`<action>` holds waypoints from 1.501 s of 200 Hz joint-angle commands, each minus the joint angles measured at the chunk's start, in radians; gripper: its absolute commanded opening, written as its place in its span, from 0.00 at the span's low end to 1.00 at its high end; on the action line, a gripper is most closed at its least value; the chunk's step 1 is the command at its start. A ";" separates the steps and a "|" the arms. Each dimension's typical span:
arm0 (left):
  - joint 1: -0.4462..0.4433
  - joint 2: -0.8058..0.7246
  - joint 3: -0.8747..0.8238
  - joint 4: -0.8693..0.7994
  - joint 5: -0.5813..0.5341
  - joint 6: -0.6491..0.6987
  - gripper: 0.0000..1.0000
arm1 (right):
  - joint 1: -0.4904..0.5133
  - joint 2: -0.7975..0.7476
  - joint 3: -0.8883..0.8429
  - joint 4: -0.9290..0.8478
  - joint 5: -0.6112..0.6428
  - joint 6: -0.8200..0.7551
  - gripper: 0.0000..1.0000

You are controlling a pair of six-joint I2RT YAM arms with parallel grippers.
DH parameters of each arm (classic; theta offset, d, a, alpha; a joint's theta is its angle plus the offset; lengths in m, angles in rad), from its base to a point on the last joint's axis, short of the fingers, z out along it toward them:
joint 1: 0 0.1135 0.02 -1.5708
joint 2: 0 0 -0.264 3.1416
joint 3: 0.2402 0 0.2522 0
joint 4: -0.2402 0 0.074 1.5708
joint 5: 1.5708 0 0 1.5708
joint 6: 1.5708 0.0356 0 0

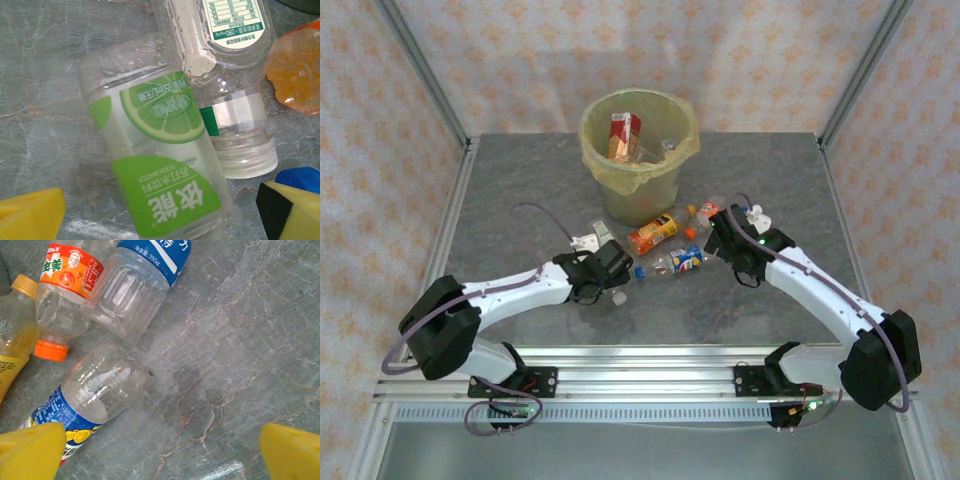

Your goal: Put the plastic bottles in the bin

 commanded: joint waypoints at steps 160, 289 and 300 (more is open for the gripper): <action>0.164 0.072 -0.065 0.004 -0.034 -0.032 0.85 | 0.011 0.006 0.017 0.005 0.011 0.006 0.99; 0.227 0.103 -0.043 -0.017 -0.073 -0.002 0.59 | 0.013 0.007 0.022 -0.005 0.023 0.012 0.99; 0.227 0.078 -0.030 -0.053 -0.099 0.004 0.57 | 0.013 0.006 0.024 -0.005 0.025 0.011 0.99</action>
